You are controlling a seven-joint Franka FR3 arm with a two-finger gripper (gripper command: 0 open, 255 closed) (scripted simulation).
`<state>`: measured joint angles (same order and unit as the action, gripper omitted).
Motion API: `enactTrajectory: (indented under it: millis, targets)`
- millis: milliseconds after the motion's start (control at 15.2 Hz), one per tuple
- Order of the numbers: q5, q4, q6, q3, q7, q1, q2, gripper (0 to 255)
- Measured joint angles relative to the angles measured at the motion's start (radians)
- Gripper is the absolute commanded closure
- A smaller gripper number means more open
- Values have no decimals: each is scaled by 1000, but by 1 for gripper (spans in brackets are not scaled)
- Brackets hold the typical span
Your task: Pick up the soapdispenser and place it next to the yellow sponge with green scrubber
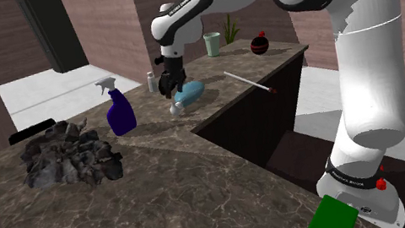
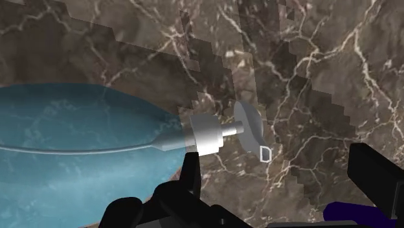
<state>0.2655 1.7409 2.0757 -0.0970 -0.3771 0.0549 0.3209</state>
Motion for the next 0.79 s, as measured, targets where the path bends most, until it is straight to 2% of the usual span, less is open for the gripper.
enactTrajectory:
  millis: [462,792]
  targets:
    - [14,8,70,10,-5,8,61,0]
    - [16,12,78,11,-7,8,64,0]
